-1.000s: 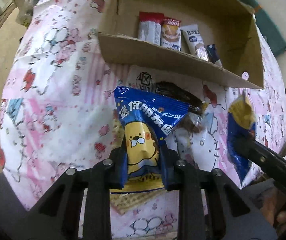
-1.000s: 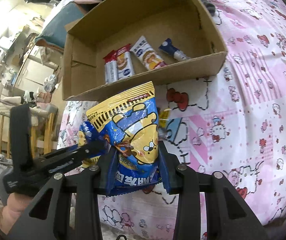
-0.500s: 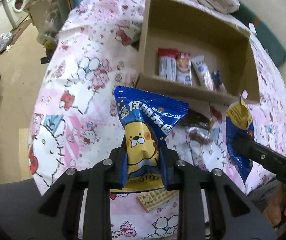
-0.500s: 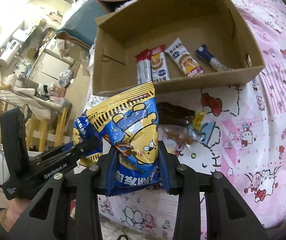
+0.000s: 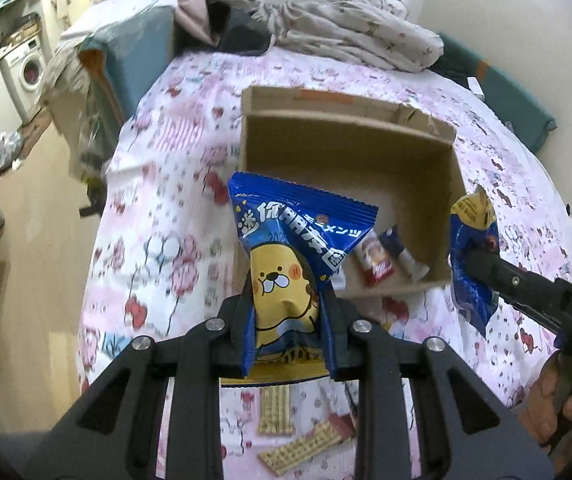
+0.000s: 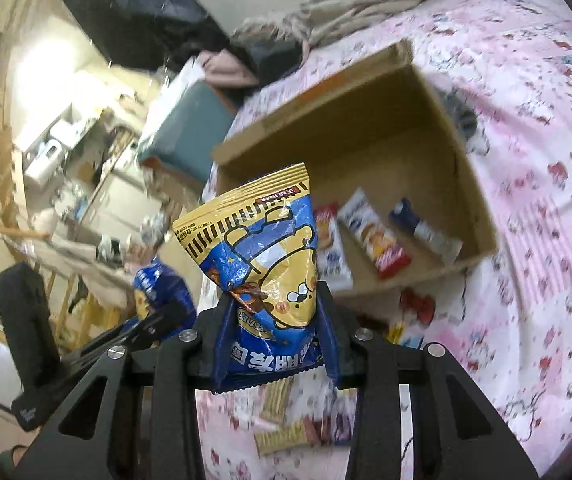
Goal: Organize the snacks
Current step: 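Lower both chip bags into the box and open both tools, then move both open tools back toward the remaining wafer bars, then grasp a checkered wafer bar with the left tool while the right tool grasps a white packet, then lower the wafer bar and white packet into the box and open both tools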
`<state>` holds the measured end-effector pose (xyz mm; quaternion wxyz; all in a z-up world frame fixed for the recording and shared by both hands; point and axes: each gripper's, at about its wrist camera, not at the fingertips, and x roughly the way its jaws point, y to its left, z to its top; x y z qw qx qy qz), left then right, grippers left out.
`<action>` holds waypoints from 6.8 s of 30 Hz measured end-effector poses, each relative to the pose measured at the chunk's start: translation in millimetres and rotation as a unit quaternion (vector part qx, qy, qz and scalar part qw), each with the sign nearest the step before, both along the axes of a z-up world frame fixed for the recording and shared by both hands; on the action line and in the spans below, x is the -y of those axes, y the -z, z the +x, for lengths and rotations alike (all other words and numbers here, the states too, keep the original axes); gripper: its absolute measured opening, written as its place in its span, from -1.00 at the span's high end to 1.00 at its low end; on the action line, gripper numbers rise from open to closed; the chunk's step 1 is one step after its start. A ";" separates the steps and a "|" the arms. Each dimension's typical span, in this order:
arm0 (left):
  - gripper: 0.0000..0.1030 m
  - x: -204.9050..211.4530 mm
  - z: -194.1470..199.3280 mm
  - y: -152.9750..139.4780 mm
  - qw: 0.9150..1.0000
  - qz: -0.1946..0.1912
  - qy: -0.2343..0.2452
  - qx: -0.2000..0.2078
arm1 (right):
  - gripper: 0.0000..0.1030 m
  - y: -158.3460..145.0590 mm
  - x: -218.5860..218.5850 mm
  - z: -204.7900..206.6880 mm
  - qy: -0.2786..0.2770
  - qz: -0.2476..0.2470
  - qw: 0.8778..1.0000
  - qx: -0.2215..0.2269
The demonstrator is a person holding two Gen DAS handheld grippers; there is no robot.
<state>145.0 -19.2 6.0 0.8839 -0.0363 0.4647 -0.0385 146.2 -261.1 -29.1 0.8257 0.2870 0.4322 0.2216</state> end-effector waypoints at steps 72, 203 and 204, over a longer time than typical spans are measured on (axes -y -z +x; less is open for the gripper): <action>-0.52 6.0 72.0 51.4 0.999 -0.044 -0.009 -0.023 | -0.51 34.8 15.3 70.2 0.040 -0.036 0.997 -0.047; -0.11 9.1 67.6 61.0 0.999 -0.021 0.019 -0.036 | 0.61 37.5 21.2 70.2 0.001 -0.160 0.985 -0.065; -0.23 8.8 66.9 60.3 0.999 -0.023 0.018 -0.035 | 0.61 36.7 21.2 69.9 0.002 -0.159 0.985 -0.063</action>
